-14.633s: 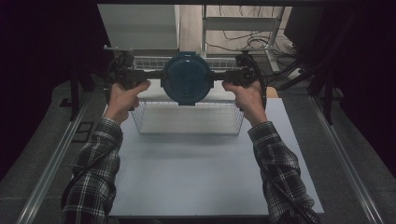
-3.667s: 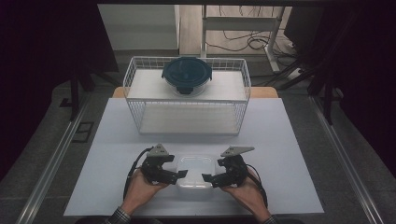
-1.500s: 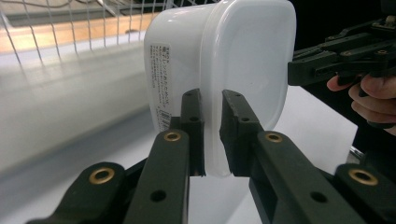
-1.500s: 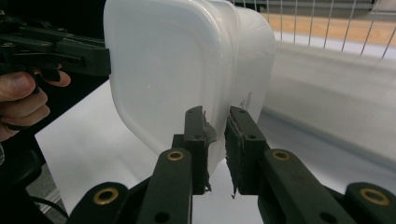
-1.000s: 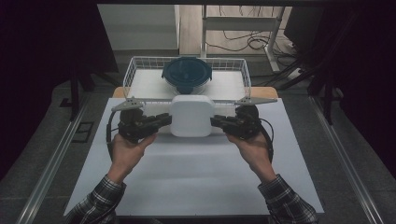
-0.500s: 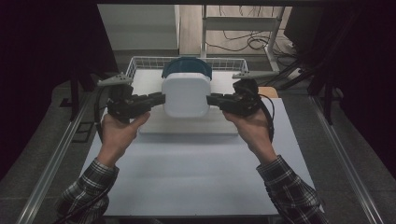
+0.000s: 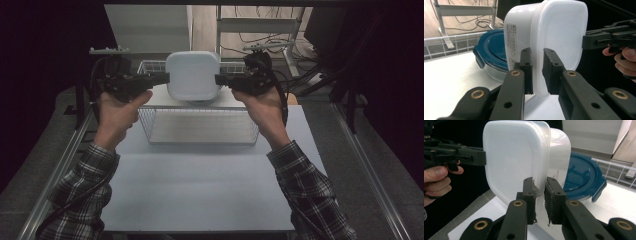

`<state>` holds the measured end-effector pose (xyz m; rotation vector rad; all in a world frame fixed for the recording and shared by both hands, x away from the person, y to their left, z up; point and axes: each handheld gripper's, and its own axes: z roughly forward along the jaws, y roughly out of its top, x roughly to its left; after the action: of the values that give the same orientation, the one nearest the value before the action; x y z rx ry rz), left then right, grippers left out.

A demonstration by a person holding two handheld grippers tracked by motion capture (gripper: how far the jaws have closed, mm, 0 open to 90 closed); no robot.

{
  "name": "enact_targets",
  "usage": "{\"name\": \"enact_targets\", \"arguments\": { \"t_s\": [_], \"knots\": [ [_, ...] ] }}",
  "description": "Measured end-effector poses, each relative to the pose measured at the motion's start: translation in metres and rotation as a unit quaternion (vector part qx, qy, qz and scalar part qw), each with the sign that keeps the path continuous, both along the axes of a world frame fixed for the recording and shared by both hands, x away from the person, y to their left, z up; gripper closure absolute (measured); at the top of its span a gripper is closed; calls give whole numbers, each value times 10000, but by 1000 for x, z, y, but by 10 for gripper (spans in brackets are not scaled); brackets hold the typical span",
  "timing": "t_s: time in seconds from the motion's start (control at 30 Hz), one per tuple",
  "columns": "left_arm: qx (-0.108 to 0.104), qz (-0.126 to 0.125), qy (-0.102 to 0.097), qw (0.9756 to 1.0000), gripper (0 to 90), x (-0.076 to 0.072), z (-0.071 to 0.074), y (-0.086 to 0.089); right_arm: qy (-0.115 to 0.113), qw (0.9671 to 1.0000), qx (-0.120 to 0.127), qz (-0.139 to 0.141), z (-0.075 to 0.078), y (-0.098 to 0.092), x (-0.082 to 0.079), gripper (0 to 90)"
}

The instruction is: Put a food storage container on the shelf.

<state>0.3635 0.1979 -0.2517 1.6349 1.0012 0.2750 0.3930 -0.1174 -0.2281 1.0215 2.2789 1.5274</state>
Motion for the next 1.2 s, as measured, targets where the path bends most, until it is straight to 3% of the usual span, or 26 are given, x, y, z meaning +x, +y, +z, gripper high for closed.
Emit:
{"name": "enact_targets", "arguments": {
  "t_s": [0.4, 0.7, 1.0, 1.2],
  "knots": [
    [-260, 13, 312, 9992, 781, 32, -7, 2, 196, 9996, 35, -199, 3, 5, 30, 776],
    [-153, 71, 309, 9994, 744, 44, -2, -3, 354, 9988, 79, -343, 0, 6, 47, 748],
    [-119, 211, 341, 9991, 693, 56, -4, -8, 231, 9985, -12, -492, -1, 12, 56, 673],
    [-240, 205, 469, 9984, 660, 66, -5, -7, 296, 9982, 90, -507, -3, 14, 65, 628]
  ]
}}
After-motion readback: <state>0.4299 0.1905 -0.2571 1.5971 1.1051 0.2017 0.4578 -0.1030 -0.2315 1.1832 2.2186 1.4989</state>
